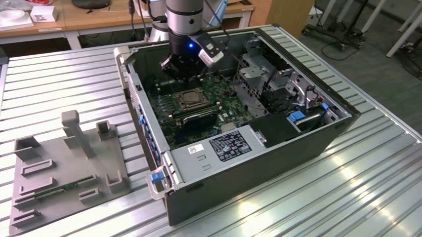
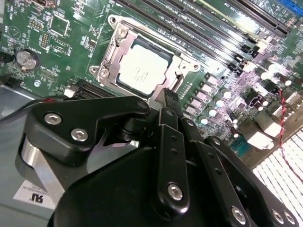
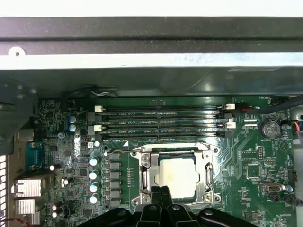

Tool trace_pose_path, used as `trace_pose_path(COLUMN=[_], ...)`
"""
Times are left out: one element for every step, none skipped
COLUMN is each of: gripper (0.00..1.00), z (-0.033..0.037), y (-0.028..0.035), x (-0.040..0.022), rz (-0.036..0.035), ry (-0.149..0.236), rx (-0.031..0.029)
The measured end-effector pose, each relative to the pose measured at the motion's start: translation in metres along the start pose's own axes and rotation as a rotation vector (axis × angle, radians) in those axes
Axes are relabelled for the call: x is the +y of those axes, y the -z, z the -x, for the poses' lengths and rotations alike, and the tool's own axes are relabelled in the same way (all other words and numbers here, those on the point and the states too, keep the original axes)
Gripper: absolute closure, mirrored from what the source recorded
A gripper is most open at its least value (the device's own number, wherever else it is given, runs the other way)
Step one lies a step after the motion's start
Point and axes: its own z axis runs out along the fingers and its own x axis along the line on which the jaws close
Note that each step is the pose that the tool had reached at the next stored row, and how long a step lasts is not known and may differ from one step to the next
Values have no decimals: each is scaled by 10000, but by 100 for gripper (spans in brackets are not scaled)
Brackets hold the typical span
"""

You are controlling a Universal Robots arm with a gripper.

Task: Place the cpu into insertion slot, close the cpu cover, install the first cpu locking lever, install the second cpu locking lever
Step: 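Install the first cpu locking lever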

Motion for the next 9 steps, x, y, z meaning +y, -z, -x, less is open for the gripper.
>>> trace_pose_path(gripper=[89,89,89,89,89,89,89,89,89], z=[1,1,2,3,3,4,4,4,3], y=[17,33,51,69,82,86,86,86,86], x=[1,1,2,3,3,4,4,4,4], rz=[0,-1,0,0,0,-1,0,1,1], ry=[0,0,0,0,0,0,0,0,2], rx=[0,1,0,0,0,1,0,-1,-1])
